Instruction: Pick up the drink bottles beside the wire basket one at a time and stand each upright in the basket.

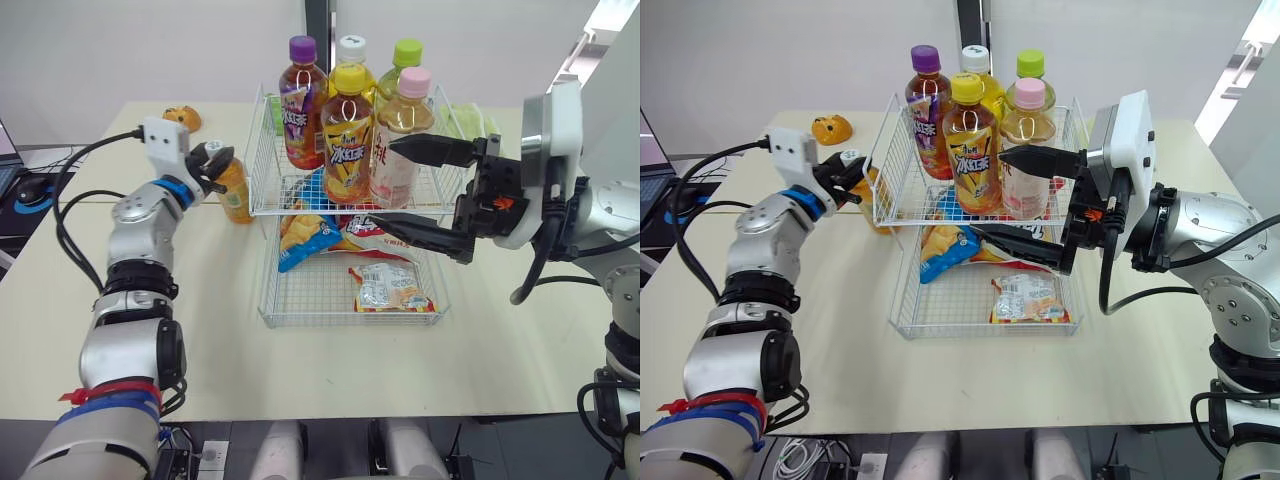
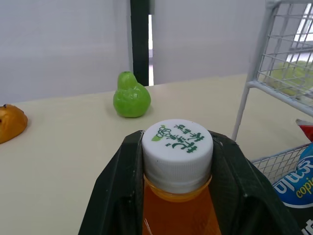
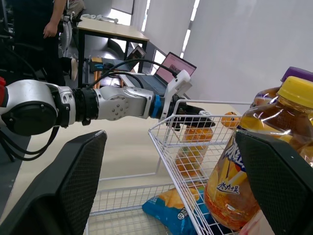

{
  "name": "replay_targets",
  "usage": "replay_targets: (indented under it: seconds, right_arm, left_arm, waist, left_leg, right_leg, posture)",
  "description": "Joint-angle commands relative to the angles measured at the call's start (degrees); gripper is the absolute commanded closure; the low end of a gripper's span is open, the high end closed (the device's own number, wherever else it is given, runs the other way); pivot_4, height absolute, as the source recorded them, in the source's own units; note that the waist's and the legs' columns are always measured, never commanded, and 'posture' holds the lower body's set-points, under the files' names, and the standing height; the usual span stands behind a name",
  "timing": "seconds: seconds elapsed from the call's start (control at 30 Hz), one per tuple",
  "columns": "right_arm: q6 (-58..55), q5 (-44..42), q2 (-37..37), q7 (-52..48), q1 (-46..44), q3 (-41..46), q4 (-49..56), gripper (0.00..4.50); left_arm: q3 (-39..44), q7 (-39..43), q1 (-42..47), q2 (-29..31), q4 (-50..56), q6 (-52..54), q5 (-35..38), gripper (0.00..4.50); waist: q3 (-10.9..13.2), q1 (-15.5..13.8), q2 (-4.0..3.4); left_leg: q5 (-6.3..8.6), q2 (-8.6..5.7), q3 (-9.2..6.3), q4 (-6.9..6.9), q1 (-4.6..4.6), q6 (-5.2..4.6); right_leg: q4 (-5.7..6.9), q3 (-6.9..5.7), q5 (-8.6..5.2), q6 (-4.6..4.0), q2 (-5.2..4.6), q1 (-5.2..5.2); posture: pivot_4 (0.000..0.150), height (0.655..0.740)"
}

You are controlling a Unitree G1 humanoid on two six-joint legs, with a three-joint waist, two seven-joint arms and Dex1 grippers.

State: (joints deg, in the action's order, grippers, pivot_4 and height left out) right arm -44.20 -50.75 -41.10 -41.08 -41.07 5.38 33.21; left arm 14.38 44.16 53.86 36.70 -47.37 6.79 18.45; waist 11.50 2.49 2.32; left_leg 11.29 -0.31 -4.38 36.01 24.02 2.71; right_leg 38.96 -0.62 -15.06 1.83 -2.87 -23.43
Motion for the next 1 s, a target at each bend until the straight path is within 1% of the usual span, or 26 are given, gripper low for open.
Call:
replay_targets:
  seconds: [0.03,0.1,0.17,0.23,0.37,0.43,0.53,0.67,0.8,0.9,1.0]
  right_arm:
    - [1.68,0.30,0.22,0.13,0.03,0.77,1.01,0.00]
    - [1.98,0.35,0.64,0.08,0.06,0.73,0.65,0.00]
    - [2.15,0.65,1.02,0.08,0.08,0.46,0.23,0.00]
    - [2.41,1.11,1.42,0.17,0.14,0.12,-0.14,0.00]
    - [2.76,1.44,1.74,-0.02,0.29,0.03,-0.54,0.00]
    - [2.83,1.61,1.89,-0.15,0.28,-0.10,-0.63,0.00]
    - [3.01,1.91,2.02,-0.56,0.32,-0.52,-0.60,0.00]
    - [3.24,2.78,1.86,-0.72,0.49,-0.99,0.05,0.00]
    - [3.96,4.25,1.74,-0.31,0.79,-1.36,0.26,0.00]
    - [3.82,4.75,1.77,0.08,1.02,-1.22,0.54,0.00]
    - [3.43,4.57,1.54,0.64,1.52,-0.65,1.13,0.00]
  left_arm:
    - [3.09,9.84,1.59,8.34,11.31,7.90,5.94,3.13]
    - [3.24,13.51,2.34,12.15,14.61,13.55,8.15,3.13]
    - [3.08,18.94,3.27,17.39,17.90,19.37,10.38,3.13]
    - [2.52,21.66,4.71,20.74,19.62,23.26,11.38,3.13]
    - [1.79,23.66,10.11,23.41,22.50,30.82,13.78,3.13]
    - [0.81,24.91,14.28,23.93,23.34,33.79,14.41,3.13]
    - [-1.03,26.39,21.73,22.93,23.40,37.02,15.18,3.13]
    - [-2.42,26.80,28.97,18.81,22.71,39.70,16.30,3.13]
    - [-3.69,27.50,29.46,14.25,24.71,41.19,17.54,3.13]
    - [-4.45,28.21,27.59,11.86,26.69,41.72,18.34,3.13]
    - [-5.20,27.57,25.46,9.14,27.32,39.46,17.47,3.13]
  waist:
    - [0.02,0.27,0.00]
    - [0.02,0.22,0.00]
    - [0.02,0.10,0.00]
    - [0.02,-0.13,0.00]
    - [0.02,-0.99,0.00]
    - [0.02,-1.01,0.00]
    - [0.07,-0.89,0.08]
    - [0.07,-0.65,0.07]
    - [0.08,-0.63,0.04]
    - [0.08,-0.60,0.04]
    - [0.08,-0.61,0.04]
  left_leg:
    - [0.00,0.00,-0.01,0.00,0.06,0.00]
    - [-0.01,-0.02,-0.04,0.02,0.23,0.01]
    - [-0.01,-0.02,-0.05,0.04,0.26,0.01]
    - [-0.01,-0.02,-0.05,0.06,0.27,0.01]
    - [-0.01,-0.04,-0.07,0.09,0.22,0.01]
    - [-0.01,-0.05,-0.09,0.11,0.22,0.01]
    - [-0.01,-0.09,-0.09,0.12,0.25,0.01]
    - [0.00,-0.08,-0.08,0.10,0.26,0.00]
    - [-0.01,-0.07,-0.03,0.08,0.13,0.00]
    - [-0.01,-0.06,-0.02,0.10,0.13,0.01]
    - [-0.01,-0.05,-0.01,0.07,0.14,0.00]
  right_leg:
    - [0.00,0.00,0.00,-0.01,0.00,-0.07]
    - [0.00,-0.02,0.00,-0.01,-0.01,-0.20]
    - [-0.01,-0.04,0.00,0.00,-0.05,-0.19]
    - [-0.01,-0.03,-0.01,0.02,-0.11,-0.18]
    - [0.00,-0.10,-0.02,0.04,-0.10,-0.10]
    - [-0.01,-0.12,-0.02,0.04,-0.10,-0.07]
    - [-0.01,-0.12,-0.02,0.04,-0.07,-0.08]
    - [-0.02,-0.10,-0.02,0.04,-0.06,-0.12]
    - [0.03,-0.04,-0.03,0.04,-0.06,-0.09]
    - [0.04,-0.02,-0.02,0.04,-0.04,-0.08]
    - [0.02,0.00,-0.02,0.02,-0.04,-0.11]
  posture:
    - [0.150,0.7400]
    - [0.150,0.7400]
    - [0.150,0.7400]
    - [0.150,0.7400]
    - [0.150,0.7400]
    - [0.150,0.7400]
    - [0.150,0.7400]
    - [0.150,0.7400]
    - [0.150,0.7400]
    - [0.150,0.7400]
    - [0.150,0.7400]
